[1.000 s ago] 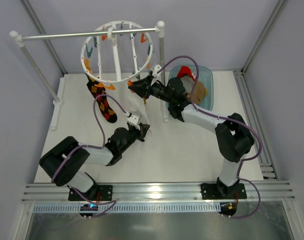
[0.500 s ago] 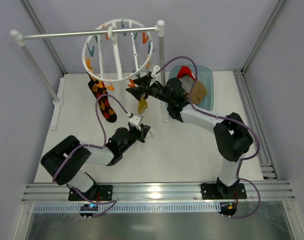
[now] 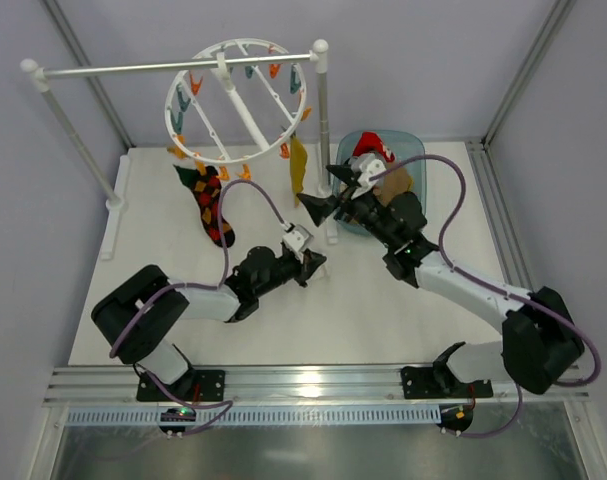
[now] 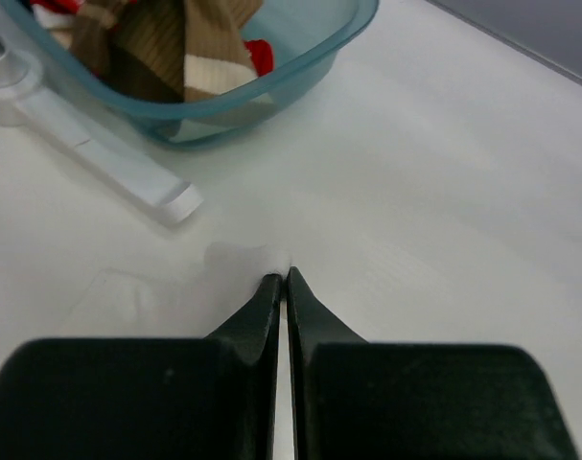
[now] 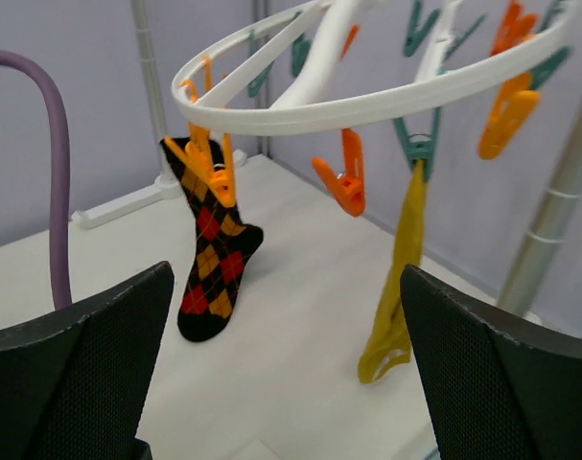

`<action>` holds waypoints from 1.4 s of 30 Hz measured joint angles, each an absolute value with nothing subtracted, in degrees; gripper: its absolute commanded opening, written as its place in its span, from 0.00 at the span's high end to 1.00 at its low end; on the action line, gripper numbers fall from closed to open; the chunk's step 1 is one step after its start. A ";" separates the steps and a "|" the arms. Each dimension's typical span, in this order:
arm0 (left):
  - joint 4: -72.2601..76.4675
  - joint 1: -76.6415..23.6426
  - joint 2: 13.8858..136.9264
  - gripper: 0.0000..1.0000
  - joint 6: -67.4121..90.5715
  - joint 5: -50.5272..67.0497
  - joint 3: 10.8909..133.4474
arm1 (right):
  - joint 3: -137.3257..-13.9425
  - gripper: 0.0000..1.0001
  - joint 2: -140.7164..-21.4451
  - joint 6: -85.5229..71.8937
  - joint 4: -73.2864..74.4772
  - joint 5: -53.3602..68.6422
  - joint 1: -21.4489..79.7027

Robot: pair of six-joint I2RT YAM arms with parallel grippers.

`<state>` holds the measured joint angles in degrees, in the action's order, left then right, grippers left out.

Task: Remove the socks clipped to the hanger

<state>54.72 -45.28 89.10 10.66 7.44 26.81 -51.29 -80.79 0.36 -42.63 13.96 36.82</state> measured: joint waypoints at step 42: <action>31.79 -45.19 125.64 0.00 14.20 6.50 88.79 | -8.75 0.00 -36.42 -13.56 -50.94 -26.30 18.15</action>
<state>31.79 -45.19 125.64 14.20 6.50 88.79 -8.75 -36.42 -13.56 -50.94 -26.30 18.15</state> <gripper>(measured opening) 0.994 0.996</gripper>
